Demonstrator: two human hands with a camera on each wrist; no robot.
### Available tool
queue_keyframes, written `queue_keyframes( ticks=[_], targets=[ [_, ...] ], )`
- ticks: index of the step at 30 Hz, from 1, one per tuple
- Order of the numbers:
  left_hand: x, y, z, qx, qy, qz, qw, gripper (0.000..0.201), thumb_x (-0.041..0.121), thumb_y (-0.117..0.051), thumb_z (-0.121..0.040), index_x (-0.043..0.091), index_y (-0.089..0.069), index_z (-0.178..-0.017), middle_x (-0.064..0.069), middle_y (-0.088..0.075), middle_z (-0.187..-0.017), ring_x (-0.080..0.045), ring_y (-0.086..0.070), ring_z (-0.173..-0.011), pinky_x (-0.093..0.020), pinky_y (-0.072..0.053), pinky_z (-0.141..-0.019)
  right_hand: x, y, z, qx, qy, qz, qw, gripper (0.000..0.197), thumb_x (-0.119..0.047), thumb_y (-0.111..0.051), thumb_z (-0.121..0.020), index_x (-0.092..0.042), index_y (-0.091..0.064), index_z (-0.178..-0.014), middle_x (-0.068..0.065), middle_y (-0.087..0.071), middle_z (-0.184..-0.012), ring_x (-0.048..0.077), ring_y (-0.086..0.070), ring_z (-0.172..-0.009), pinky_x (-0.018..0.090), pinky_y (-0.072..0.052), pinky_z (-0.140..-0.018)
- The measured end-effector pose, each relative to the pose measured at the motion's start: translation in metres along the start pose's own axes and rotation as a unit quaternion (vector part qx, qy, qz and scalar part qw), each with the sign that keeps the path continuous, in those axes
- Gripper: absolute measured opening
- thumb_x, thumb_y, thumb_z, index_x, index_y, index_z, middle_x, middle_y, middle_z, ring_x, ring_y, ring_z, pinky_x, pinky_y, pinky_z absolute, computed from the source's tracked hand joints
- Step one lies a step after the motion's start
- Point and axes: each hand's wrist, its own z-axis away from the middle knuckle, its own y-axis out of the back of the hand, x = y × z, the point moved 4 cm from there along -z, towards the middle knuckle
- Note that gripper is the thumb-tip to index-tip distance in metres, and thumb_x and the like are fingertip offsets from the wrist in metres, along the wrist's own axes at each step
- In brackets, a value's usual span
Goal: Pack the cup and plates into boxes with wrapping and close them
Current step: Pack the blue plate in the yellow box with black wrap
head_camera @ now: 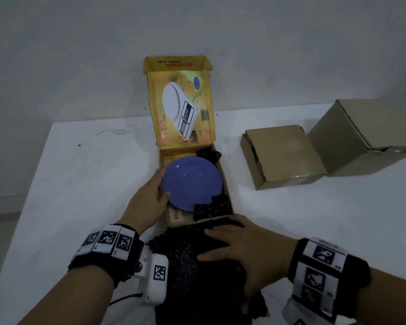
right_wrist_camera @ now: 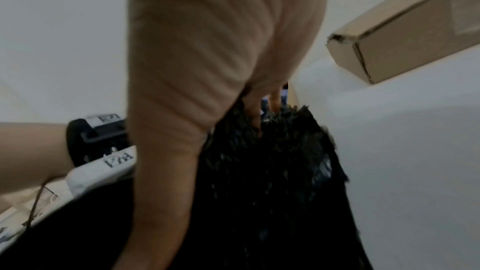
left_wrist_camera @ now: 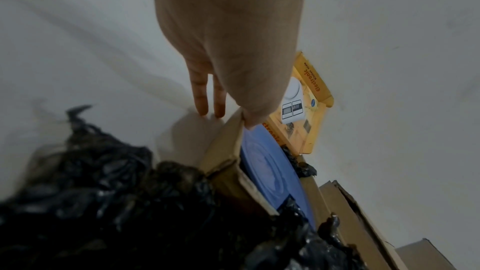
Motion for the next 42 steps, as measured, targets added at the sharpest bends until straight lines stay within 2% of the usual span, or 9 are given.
queue_keyframes(
  ticks=[8,13,18,24,28,32,37,40,42],
  targets=[
    [0.001,-0.001,0.001,0.004,0.010,0.000,1.000,0.062,0.021,-0.049,-0.097,0.025,-0.018,-0.150,-0.001,-0.035,-0.151,-0.024,-0.044,-0.131,-0.035,-0.036,-0.104,0.015,0.004,-0.012,0.144,-0.044,-0.119,0.982,0.041,-0.012,-0.057,-0.068,-0.016,-0.069,-0.107,0.004,-0.057,-0.128,0.024,-0.051,-0.110,0.036,-0.036,-0.093],
    [0.003,0.000,0.002,0.005,0.019,-0.005,1.000,0.061,0.023,-0.049,-0.097,0.026,-0.018,-0.149,-0.003,-0.038,-0.149,-0.026,-0.046,-0.130,-0.036,-0.035,-0.103,0.037,0.024,0.000,0.293,-0.118,-0.343,0.884,0.011,-0.013,-0.059,-0.079,-0.009,-0.065,-0.088,0.002,-0.065,-0.085,0.015,-0.060,-0.079,0.027,-0.045,-0.066],
    [0.006,0.003,0.003,0.019,0.019,0.021,0.999,0.059,0.018,-0.052,-0.095,0.031,-0.025,-0.145,-0.004,-0.052,-0.137,-0.025,-0.053,-0.120,-0.024,-0.035,-0.085,0.064,0.042,0.001,0.375,-0.152,-0.430,0.807,0.027,0.000,-0.050,-0.091,-0.024,-0.057,-0.101,-0.005,-0.063,-0.092,0.007,-0.060,-0.089,0.022,-0.047,-0.080],
    [0.000,0.002,0.002,0.020,0.037,0.066,0.997,0.046,0.027,-0.044,-0.099,0.031,-0.032,-0.144,-0.003,-0.053,-0.137,-0.025,-0.052,-0.122,-0.024,-0.038,-0.089,0.074,0.072,-0.011,0.456,-0.204,-0.485,0.718,0.048,0.017,-0.033,-0.081,-0.019,-0.059,-0.100,0.004,-0.059,-0.107,0.021,-0.056,-0.104,0.039,-0.051,-0.092],
    [0.003,0.006,0.004,0.041,0.049,0.166,0.984,0.027,0.040,-0.035,-0.099,0.048,-0.045,-0.122,0.014,-0.053,-0.125,-0.015,-0.051,-0.121,-0.030,-0.038,-0.103,0.060,0.080,-0.037,0.450,-0.195,-0.344,0.801,0.064,0.002,-0.043,-0.075,-0.014,-0.043,-0.137,0.007,-0.041,-0.141,0.021,-0.041,-0.129,0.027,-0.032,-0.109],
    [0.005,0.009,0.002,0.033,0.060,0.224,0.972,0.021,0.054,-0.046,-0.090,0.054,-0.054,-0.108,0.018,-0.061,-0.115,-0.004,-0.056,-0.110,-0.027,-0.046,-0.096,0.036,0.060,-0.071,0.260,-0.145,-0.337,0.893,0.078,-0.012,-0.059,-0.086,-0.019,-0.015,-0.150,-0.011,-0.013,-0.152,0.006,-0.015,-0.139,0.020,-0.019,-0.113],
    [0.002,0.008,-0.001,0.040,0.081,0.164,0.982,0.037,0.034,-0.070,-0.081,0.026,-0.060,-0.116,0.009,-0.056,-0.117,-0.010,-0.057,-0.103,-0.019,-0.043,-0.084,0.043,0.055,-0.086,0.206,-0.157,-0.648,0.716,0.047,-0.022,-0.053,-0.094,-0.018,-0.042,-0.140,0.001,-0.049,-0.138,0.015,-0.046,-0.126,0.030,-0.037,-0.107],
    [-0.005,0.007,-0.005,0.035,0.031,0.057,0.997,0.029,0.031,-0.078,-0.074,0.029,-0.063,-0.098,0.002,-0.053,-0.130,-0.012,-0.048,-0.122,-0.017,-0.036,-0.087,0.068,0.081,-0.081,0.336,-0.215,-0.456,0.796,0.025,-0.019,-0.052,-0.095,-0.019,-0.067,-0.116,-0.003,-0.065,-0.117,0.010,-0.058,-0.110,0.022,-0.046,-0.094],
    [-0.011,0.004,-0.007,0.035,0.030,0.050,0.998,0.019,0.036,-0.076,-0.075,0.037,-0.062,-0.087,0.001,-0.047,-0.140,-0.009,-0.036,-0.135,-0.023,-0.039,-0.093,0.081,0.097,-0.079,0.400,-0.236,-0.388,0.796,0.025,-0.011,-0.059,-0.089,-0.028,-0.070,-0.103,-0.007,-0.070,-0.105,0.008,-0.062,-0.103,0.025,-0.049,-0.091]
  ],
)
